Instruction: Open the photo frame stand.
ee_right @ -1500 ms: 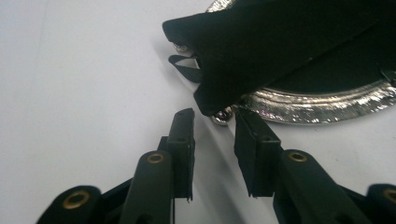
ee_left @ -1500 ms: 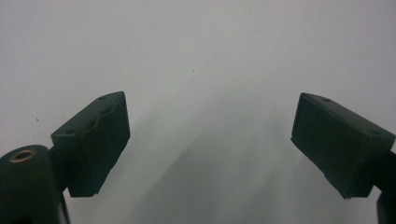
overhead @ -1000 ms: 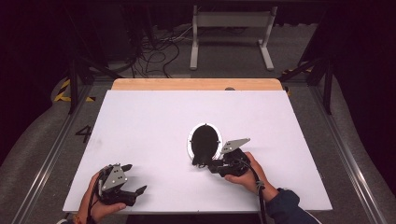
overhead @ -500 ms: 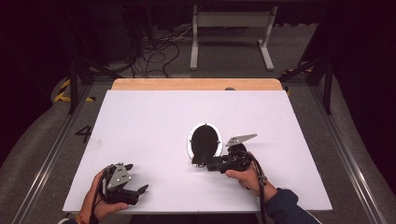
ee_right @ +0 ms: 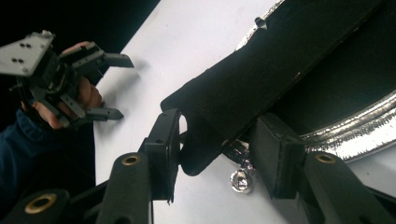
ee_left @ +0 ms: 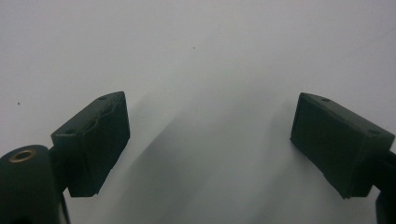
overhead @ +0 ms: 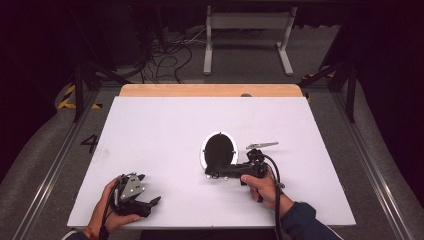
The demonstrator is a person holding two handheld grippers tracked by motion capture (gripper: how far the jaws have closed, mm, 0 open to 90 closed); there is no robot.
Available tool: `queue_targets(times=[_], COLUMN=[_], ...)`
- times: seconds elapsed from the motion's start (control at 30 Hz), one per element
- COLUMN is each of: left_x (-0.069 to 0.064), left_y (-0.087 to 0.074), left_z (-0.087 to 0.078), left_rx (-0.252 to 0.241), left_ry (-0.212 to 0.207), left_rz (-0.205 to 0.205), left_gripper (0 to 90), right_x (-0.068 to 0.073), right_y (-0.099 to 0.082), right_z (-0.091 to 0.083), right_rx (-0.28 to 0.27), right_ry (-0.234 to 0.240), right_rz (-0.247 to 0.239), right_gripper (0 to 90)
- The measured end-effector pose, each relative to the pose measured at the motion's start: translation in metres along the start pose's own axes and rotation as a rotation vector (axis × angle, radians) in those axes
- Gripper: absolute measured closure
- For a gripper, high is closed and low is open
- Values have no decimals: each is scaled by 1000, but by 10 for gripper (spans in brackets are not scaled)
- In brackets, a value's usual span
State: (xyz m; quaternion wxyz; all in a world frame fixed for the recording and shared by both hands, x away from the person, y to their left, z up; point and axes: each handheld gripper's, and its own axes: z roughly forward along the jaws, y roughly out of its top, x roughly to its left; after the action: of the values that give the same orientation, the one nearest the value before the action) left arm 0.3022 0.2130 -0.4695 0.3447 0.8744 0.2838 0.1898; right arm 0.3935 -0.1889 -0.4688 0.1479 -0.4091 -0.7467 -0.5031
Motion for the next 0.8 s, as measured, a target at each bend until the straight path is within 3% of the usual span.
queue_targets(times=[0.23, 0.3, 0.4, 0.8], left_x=[0, 2, 3, 4], left_y=[1, 1, 1, 5], left_z=[1, 2, 3, 5], left_rx=[-2, -7, -8, -23], left_ry=[-10, -19, -22, -35], left_rz=[11, 7, -1, -2], left_gripper=[123, 120, 122, 119], right_x=[-1, -5, -6, -6], right_y=[2, 4, 5, 5], right_z=[4, 6, 8, 9], right_rx=[-33, -53, -63, -78], right_ry=[6, 29, 36, 22], right_rz=[76, 120, 145, 160], right_gripper=[528, 521, 517, 532])
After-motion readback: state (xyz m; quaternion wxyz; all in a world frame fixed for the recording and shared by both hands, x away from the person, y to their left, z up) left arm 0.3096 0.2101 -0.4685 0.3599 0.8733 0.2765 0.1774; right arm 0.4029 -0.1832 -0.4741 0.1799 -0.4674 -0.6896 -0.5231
